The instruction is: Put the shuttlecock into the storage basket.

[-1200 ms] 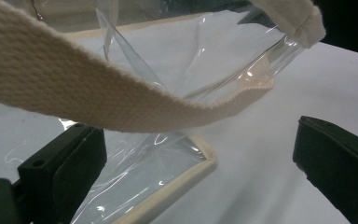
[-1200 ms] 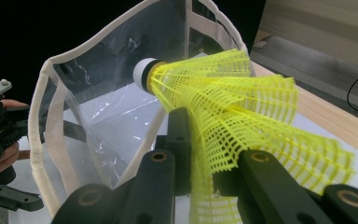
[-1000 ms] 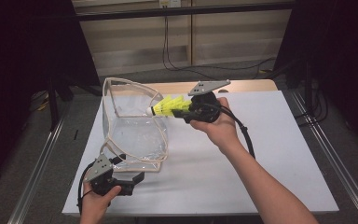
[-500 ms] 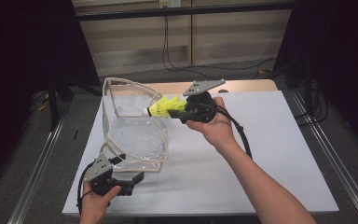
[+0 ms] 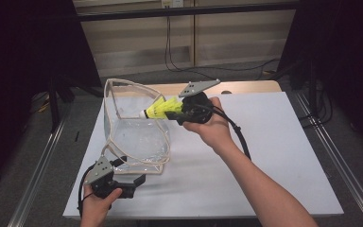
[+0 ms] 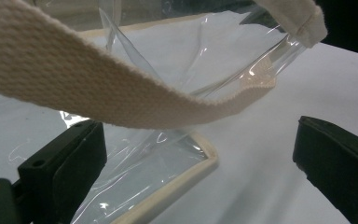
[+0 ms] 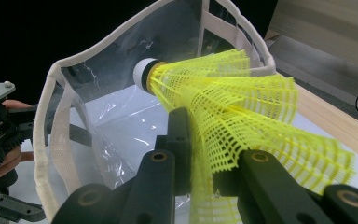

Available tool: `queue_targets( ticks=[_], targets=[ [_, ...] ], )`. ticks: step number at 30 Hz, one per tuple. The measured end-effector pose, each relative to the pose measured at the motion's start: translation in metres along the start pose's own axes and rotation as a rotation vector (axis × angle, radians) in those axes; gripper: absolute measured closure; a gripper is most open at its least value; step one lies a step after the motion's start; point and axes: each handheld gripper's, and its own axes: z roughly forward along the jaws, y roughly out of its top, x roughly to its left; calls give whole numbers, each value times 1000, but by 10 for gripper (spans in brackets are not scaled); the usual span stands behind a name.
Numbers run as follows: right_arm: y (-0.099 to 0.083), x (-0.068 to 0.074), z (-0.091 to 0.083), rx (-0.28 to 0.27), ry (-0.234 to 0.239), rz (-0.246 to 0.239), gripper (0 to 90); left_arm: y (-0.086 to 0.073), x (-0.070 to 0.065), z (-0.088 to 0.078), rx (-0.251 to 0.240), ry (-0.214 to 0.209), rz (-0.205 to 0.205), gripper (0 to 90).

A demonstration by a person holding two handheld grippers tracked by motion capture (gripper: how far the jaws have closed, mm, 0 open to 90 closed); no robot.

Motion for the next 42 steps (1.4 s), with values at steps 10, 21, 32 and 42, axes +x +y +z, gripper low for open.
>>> queue_targets(
  ticks=[10, 21, 32, 42],
  targets=[
    [5, 5, 8, 8, 7, -13, 802, 0, 1, -1, -1, 0, -1, 28],
    [10, 13, 19, 24, 17, -34, 801, 0, 1, -1, -6, 2, -4, 28],
    [13, 21, 29, 45, 26, -63, 801, 0, 2, -2, -6, 1, -3, 28],
    [15, 25, 34, 46, 27, -70, 801, 0, 1, -2, -5, 3, -4, 28]
  ],
)
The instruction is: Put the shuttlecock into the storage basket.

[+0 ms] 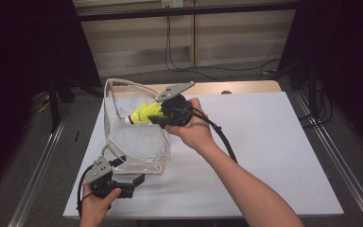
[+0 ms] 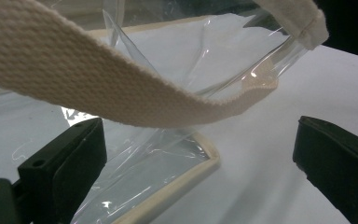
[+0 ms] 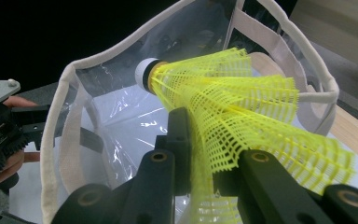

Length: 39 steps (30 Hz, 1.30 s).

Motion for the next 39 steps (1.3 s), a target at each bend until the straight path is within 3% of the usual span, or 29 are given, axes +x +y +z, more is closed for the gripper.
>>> queue_targets(
  ticks=[29, 39],
  targets=[
    [7, 21, 20, 37, 33, -60, 801, 0, 0, -1, -4, 3, -2, 28],
    [6, 21, 27, 44, 30, -51, 801, 0, 1, -1, -3, 4, 0, 28]
  ],
)
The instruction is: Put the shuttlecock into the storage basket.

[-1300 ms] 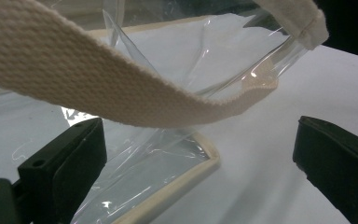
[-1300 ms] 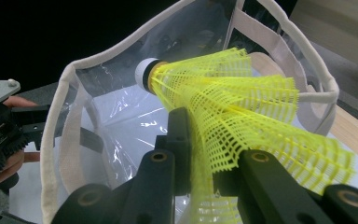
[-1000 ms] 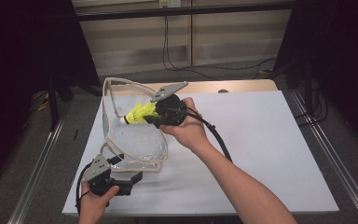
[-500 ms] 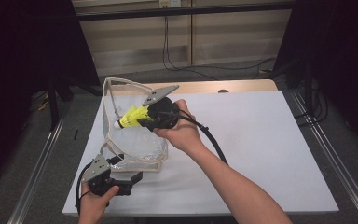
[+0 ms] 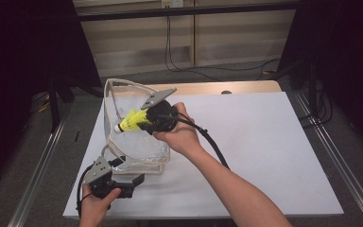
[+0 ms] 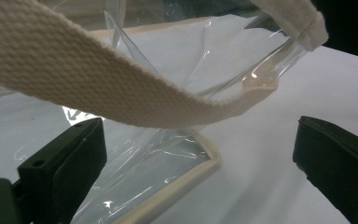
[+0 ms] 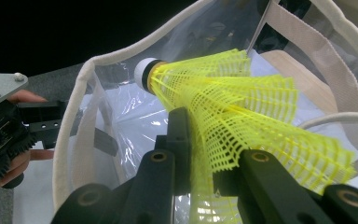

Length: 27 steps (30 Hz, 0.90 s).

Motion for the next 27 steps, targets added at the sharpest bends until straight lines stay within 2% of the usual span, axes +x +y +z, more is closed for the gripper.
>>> queue_targets(
  ticks=[9, 27],
  targets=[
    [0, 4, 7, 13, 5, -13, 801, 0, 0, 0, -4, 0, 0, 28],
    [-1, 5, 21, 24, 0, 6, 801, 0, 0, -2, -4, 3, 0, 28]
  ],
)
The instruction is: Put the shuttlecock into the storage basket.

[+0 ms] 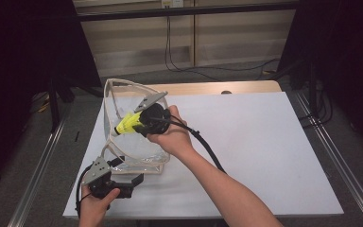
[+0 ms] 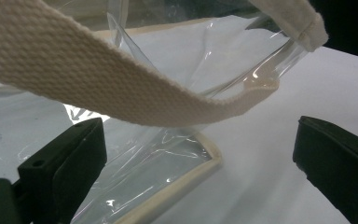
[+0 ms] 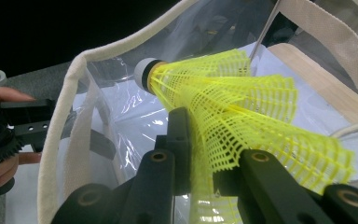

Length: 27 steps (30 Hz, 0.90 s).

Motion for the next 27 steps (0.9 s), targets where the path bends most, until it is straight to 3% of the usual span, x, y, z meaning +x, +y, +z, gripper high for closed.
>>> queue_targets(
  ticks=[27],
  targets=[
    [1, 0, 15, 20, -13, 22, 800, 0, 2, -2, -7, 10, 9, 28]
  ],
)
